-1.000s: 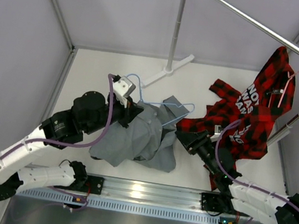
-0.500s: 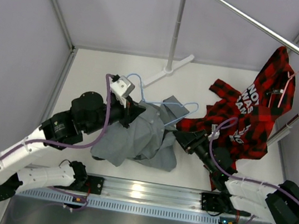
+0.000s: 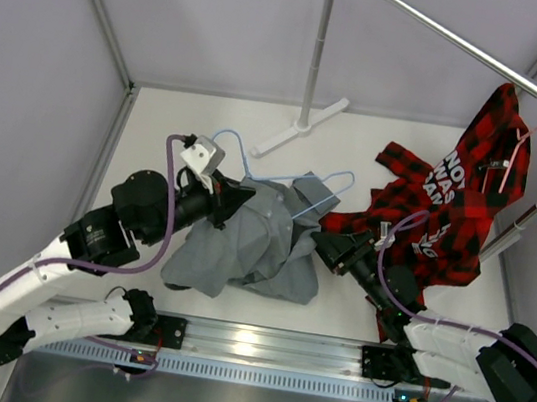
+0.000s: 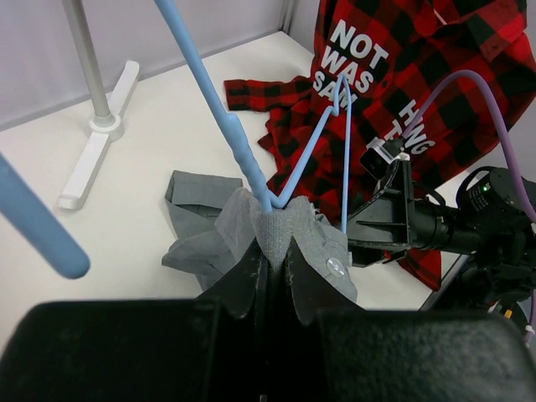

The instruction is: Place the shirt on the hanger

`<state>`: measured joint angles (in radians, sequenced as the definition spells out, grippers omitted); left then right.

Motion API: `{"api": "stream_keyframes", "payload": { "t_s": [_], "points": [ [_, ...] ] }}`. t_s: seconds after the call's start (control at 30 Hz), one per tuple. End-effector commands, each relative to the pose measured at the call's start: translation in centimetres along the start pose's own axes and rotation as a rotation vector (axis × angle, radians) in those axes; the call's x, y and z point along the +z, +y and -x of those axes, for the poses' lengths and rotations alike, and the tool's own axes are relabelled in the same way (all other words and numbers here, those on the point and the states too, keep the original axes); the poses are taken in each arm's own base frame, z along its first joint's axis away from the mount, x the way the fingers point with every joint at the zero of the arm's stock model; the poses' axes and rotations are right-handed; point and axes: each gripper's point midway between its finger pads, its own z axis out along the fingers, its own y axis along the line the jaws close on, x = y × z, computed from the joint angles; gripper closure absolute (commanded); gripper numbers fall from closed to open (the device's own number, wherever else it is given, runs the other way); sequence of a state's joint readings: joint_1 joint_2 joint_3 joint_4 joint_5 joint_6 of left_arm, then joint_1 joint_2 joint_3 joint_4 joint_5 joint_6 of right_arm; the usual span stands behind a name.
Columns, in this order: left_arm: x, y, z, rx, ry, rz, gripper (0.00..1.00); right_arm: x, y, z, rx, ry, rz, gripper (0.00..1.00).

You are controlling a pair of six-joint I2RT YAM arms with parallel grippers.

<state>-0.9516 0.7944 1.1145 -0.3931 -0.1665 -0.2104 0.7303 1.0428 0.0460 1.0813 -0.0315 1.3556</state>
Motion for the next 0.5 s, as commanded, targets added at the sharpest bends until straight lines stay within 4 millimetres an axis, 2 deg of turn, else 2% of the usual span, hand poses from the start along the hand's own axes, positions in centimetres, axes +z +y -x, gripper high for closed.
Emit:
{"api": "stream_keyframes", "payload": {
  "t_s": [0.0,0.07,0.17,0.2,0.23,0.27,0.3,0.33,0.43,0.47],
  "points": [
    [0.1,-1.0,2.8,-0.054,-0.121,-0.039,1.00,-0.5,1.5,0.5,-0.003,-0.028,0.074,0.32],
    [-0.1,-1.4,3.3,-0.067,-0.146,-0.063,1.00,-0.2,2.0,0.5,-0.012,-0.025,0.092,0.35],
    [0.0,-2.2,3.0,-0.074,-0.144,-0.107,1.00,0.3,4.5,-0.1,-0.020,0.018,0.195,0.45],
    [0.1,-2.3,2.9,-0.075,-0.144,-0.115,1.00,0.5,4.7,-0.4,-0.019,0.036,0.208,0.61],
    [0.1,-2.4,2.9,-0.076,-0.143,-0.118,1.00,0.4,6.2,-0.1,-0.018,0.029,0.273,0.67],
    [0.2,-2.3,2.7,-0.073,-0.141,-0.116,1.00,0.4,6.6,-0.1,-0.016,0.029,0.291,0.88],
    [0.2,-2.2,2.7,-0.069,-0.142,-0.111,1.00,0.4,6.9,0.0,-0.011,0.025,0.304,0.97],
    [0.1,-2.0,2.6,-0.064,-0.143,-0.105,1.00,0.5,6.8,0.2,-0.014,0.019,0.301,1.00],
    [-0.4,-1.3,2.8,-0.055,-0.152,-0.073,1.00,0.4,6.8,1.3,-0.076,-0.035,0.287,1.00],
    [-0.6,-0.9,2.8,-0.048,-0.153,-0.051,1.00,1.0,5.1,1.4,-0.094,-0.033,0.199,1.00]
  ]
}}
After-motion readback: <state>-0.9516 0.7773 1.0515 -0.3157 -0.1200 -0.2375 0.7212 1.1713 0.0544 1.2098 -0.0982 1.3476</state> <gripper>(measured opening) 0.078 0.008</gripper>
